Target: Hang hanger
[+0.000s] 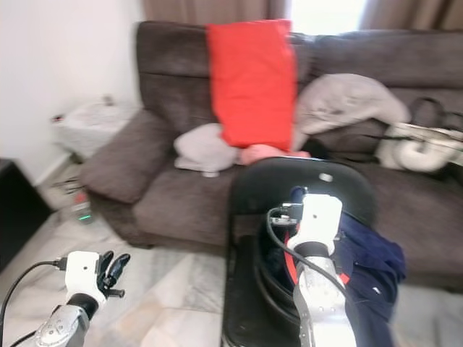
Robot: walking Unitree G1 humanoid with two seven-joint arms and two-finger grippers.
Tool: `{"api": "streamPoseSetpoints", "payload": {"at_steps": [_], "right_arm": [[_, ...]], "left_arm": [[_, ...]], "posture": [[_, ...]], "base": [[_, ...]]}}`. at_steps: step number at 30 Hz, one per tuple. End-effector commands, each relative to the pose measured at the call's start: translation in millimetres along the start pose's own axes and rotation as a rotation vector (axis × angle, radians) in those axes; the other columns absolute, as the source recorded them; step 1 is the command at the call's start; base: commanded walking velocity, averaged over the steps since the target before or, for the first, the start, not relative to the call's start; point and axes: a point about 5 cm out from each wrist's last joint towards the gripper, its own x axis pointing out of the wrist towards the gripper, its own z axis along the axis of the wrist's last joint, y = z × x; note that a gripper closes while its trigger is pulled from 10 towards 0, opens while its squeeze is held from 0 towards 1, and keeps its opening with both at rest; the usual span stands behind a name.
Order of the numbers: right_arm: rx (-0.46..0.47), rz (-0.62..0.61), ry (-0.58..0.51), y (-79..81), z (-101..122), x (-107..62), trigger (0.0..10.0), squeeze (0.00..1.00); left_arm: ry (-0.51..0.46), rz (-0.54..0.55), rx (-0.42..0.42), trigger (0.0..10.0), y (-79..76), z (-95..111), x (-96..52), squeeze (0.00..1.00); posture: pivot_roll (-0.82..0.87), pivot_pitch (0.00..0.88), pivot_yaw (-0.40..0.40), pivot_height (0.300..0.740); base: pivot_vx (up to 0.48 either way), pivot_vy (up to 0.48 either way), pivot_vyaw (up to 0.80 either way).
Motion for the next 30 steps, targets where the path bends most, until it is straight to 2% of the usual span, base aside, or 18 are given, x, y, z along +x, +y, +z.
{"api": "streamPoseSetpoints", "payload": {"at_steps": [1, 6, 10, 13, 17, 23, 29, 30], "right_arm": [[-0.004, 0.005, 0.002, 1.0, -1.7, -2.6, 10.0, 0.0], [0.001, 0.003, 0.01, -0.4, -2.4, -5.0, 10.0, 0.0], [0.004, 0.013, -0.023, 1.6, 5.5, -2.7, 10.0, 0.0], [-0.029, 0.128, -0.126, 18.3, 20.7, -3.4, 10.0, 0.0], [-0.041, 0.215, -0.126, 29.3, 19.7, -7.3, 10.0, 0.0], [-0.056, 0.257, -0.09, 29.2, 9.5, -8.8, 10.0, 0.0], [-0.063, 0.253, -0.055, 24.5, 2.5, -9.1, 10.0, 0.0], [-0.041, 0.245, -0.056, 24.3, 4.2, -7.4, 10.0, 0.0]], "left_arm": [[-0.001, 0.015, -0.001, 10.0, 1.8, 1.3, -1.8, 0.0], [0.014, 0.005, -0.009, 10.0, -4.1, 2.8, -1.6, 0.0], [0.011, 0.004, -0.015, 10.0, -5.9, 4.6, -0.9, 0.0], [0.016, 0.009, -0.021, 10.0, -7.1, 4.7, -1.6, 0.0], [0.016, 0.01, -0.024, 10.0, -8.3, 4.4, -2.0, 0.0], [0.032, 0.015, -0.039, 10.0, -14.3, 0.5, -1.0, 0.0], [0.045, 0.024, -0.045, 10.0, -15.6, -3.5, -3.0, 0.0], [0.049, 0.026, -0.055, 10.0, -17.1, -4.7, -4.8, 0.0]], "posture": [[0.01, 0.006, 0.06, 0.74], [0.0, 0.018, 0.06, 0.74], [0.0, 0.02, 0.059, 0.74], [0.0, 0.023, 0.056, 0.74], [0.0, 0.027, 0.054, 0.74], [-0.01, 0.027, 0.041, 0.74], [0.0, 0.03, 0.03, 0.74], [0.0, 0.029, 0.028, 0.74]], "base": [[0.0, 0.0, 0.8], [0.0, 0.0, 0.8], [0.0, 0.0, 0.8], [0.0, 0.0, 0.8], [0.0, 0.0, 0.8], [0.0, 0.0, 0.8], [0.0, 0.0, 0.34], [0.0, 0.0, 0.0]]}}
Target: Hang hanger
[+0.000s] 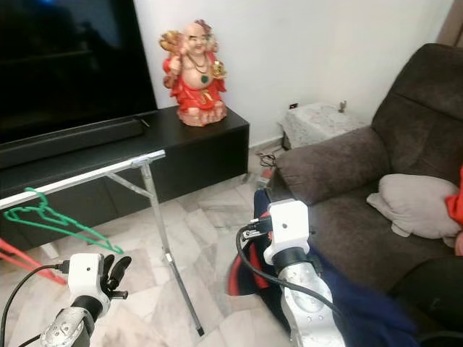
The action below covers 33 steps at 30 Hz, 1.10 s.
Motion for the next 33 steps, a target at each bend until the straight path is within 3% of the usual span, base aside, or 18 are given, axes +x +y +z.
{"api": "streamPoseSetpoints", "payload": {"at_steps": [1, 5, 12, 17, 33], "right_arm": [[0.018, -0.017, -0.005, -4.2, 1.6, 1.4, 10.0, 0.0], [0.032, -0.022, -0.008, -5.3, 3.0, 4.0, 10.0, 0.0], [-0.041, 0.0, -0.015, -7.0, 2.0, 3.6, 10.0, 0.0], [-0.02, -0.012, -0.019, -10.1, 2.2, 3.3, 10.0, 0.0], [0.0, -0.033, -0.017, -10.4, -0.5, 6.1, 10.0, 0.0]], "left_arm": [[0.007, -0.008, -0.008, 10.0, -4.1, -1.5, -0.5, 0.0], [0.018, -0.001, -0.023, 10.0, -5.2, -3.8, -2.9, 0.0], [0.019, 0.003, -0.022, 10.0, -4.1, -2.6, -2.8, 0.0], [0.017, 0.0, -0.022, 10.0, -5.1, -1.7, -1.1, 0.0], [0.013, -0.012, -0.015, 10.0, -5.0, 1.5, -0.5, 0.0]], "posture": [[0.0, 0.029, 0.028, 0.74], [0.01, 0.029, 0.024, 0.74], [0.01, 0.027, 0.028, 0.74], [0.01, 0.023, 0.033, 0.74], [0.02, 0.015, 0.042, 0.74]], "base": [[0.0, 0.0, 0.0], [0.0, 0.0, 0.0], [0.0, 0.268, 0.31], [0.0, 0.273, 0.67], [0.0, 0.205, 0.0]]}}
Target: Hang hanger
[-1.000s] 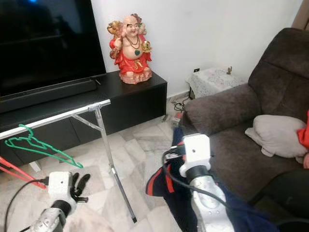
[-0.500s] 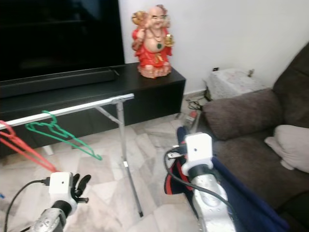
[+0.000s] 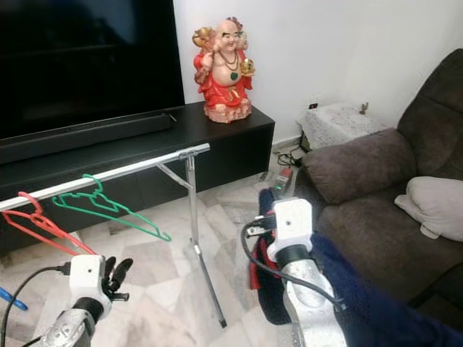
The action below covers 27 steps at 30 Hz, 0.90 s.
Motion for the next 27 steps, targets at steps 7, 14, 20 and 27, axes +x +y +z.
{"api": "streamPoseSetpoints", "payload": {"at_steps": [7, 14, 20, 27], "right_arm": [[0.001, -0.018, -0.017, -5.9, 3.1, 0.5, 10.0, 0.0], [0.009, 0.034, -0.032, 2.4, 6.8, 1.8, 10.0, 0.0], [0.008, 0.051, -0.032, 4.2, 6.9, 1.8, 10.0, 0.0], [0.002, 0.048, -0.015, 2.8, 3.2, 1.1, 10.0, 0.0]], "left_arm": [[0.008, -0.006, -0.014, 10.0, -3.6, -0.6, 0.6, 0.0], [0.01, -0.002, -0.019, 10.0, -3.6, -1.1, 0.0, 0.0], [0.012, 0.003, -0.022, 10.0, -3.0, -1.8, -1.0, 0.0], [0.012, 0.002, -0.024, 10.0, -3.1, -1.9, -1.2, 0.0]], "posture": [[0.02, 0.019, 0.041, 0.74], [0.02, 0.022, 0.039, 0.74], [0.02, 0.025, 0.036, 0.74], [0.02, 0.026, 0.036, 0.74]], "base": [[0.0, 0.191, 0.0], [0.0, 0.103, 0.0], [0.0, 0.408, 0.0], [0.0, 0.412, 0.0]]}}
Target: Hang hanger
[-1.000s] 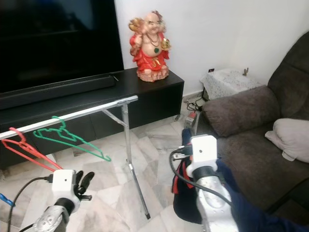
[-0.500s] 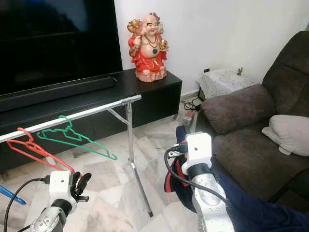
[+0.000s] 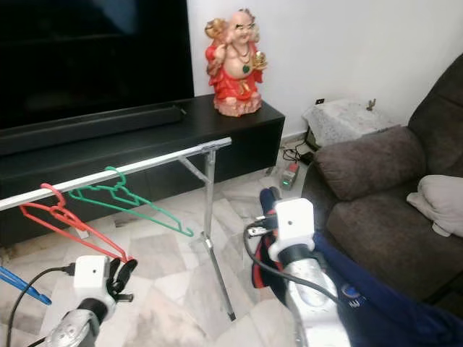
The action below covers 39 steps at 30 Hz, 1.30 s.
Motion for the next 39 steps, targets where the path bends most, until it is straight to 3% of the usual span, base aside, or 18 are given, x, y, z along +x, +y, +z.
{"api": "streamPoseSetpoints", "payload": {"at_steps": [1, 39], "right_arm": [[-0.007, 0.002, -0.014, -2.6, 3.2, 0.1, 10.0, 0.0], [-0.009, -0.001, -0.013, -3.5, 3.4, 0.3, 10.0, 0.0]], "left_arm": [[-0.011, -0.002, -0.01, 10.0, -1.4, 2.8, 0.9, 0.0], [-0.013, -0.005, -0.006, 10.0, -1.5, 3.5, 1.2, 0.0]], "posture": [[0.02, 0.027, 0.036, 0.74], [0.02, 0.027, 0.038, 0.74]], "base": [[0.0, 0.409, 0.0], [0.0, 0.296, 0.0]]}}
